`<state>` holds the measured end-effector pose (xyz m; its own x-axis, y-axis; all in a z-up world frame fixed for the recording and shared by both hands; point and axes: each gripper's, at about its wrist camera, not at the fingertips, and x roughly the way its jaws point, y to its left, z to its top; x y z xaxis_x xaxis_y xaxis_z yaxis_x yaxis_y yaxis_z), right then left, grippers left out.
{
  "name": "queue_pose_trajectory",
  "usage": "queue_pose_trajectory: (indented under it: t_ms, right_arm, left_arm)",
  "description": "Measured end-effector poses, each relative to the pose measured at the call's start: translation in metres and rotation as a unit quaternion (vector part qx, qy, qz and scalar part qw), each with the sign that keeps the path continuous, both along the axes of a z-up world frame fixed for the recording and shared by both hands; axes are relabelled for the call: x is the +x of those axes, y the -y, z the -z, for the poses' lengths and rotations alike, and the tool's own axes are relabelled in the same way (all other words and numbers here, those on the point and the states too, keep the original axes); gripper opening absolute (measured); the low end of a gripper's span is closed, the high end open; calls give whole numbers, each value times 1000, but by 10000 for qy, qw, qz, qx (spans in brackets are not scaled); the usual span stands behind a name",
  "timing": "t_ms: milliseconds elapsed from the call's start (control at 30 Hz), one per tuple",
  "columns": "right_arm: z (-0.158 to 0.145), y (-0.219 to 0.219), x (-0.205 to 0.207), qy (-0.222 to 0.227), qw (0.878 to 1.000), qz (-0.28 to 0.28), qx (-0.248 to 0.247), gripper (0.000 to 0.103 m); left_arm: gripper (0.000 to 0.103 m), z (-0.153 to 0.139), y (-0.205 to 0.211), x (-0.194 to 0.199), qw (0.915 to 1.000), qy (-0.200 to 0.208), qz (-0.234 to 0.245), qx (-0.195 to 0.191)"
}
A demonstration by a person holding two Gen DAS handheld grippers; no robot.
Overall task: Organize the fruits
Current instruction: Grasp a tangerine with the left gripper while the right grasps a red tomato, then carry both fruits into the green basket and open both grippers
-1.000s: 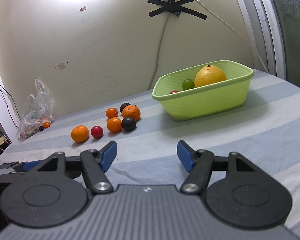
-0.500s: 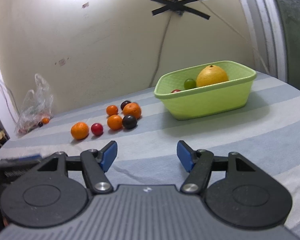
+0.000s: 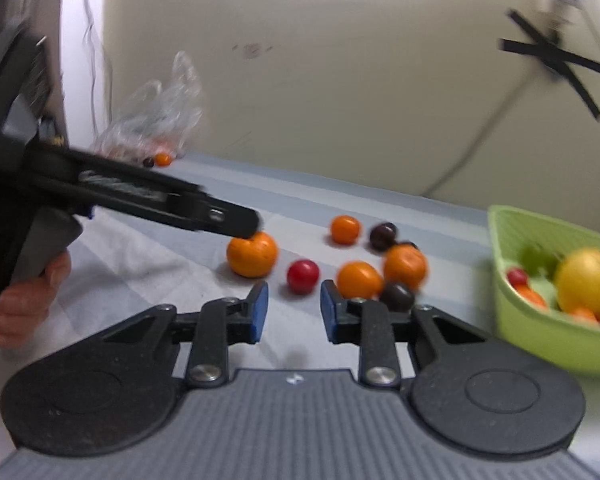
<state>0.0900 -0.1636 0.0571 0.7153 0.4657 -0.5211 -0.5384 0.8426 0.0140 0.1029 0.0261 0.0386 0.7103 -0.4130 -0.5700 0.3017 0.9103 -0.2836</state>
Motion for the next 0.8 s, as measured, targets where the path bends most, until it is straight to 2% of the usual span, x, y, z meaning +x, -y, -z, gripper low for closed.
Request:
queue_pose_trajectory:
  t_ms: [67, 133, 200, 233, 333, 400, 467, 533, 667, 800]
  right_arm:
    - [3, -9, 12, -4, 9999, -72, -145, 31]
    - [7, -16, 24, -44, 9996, -41, -284, 31]
    - [10, -21, 38, -156, 9992, 26, -371, 32]
    - [13, -21, 43, -271, 9990, 14, -359, 32]
    - [17, -21, 48, -365, 9985, 31, -395, 27]
    - [14, -16, 45, -365, 9991, 47, -213, 26]
    - [8, -6, 35, -244, 9996, 129, -19, 26]
    - [0, 7, 21, -38, 9997, 173, 170, 26]
    - [-14, 48, -3, 623, 9948, 728, 333, 26]
    - [-15, 96, -5, 886, 9826, 1607, 284, 26]
  left_arm:
    - [68, 4, 0, 7, 9999, -80, -3, -65]
    - [74, 6, 1, 11, 9999, -121, -32, -64]
    - [75, 10, 3, 13, 9999, -144, -49, 7]
    - [71, 13, 4, 14, 9998, -181, -28, 52]
    - [42, 25, 6, 16, 9992, -377, 6, 106]
    - [42, 25, 6, 12, 9995, -275, -77, 124]
    - [42, 20, 7, 10, 9991, -389, -13, -157]
    - [41, 9, 15, 7, 9984, -320, 148, -431]
    - [42, -21, 63, 9, 9972, 134, 581, -454]
    - [42, -27, 124, 30, 9934, 152, 1058, -405]
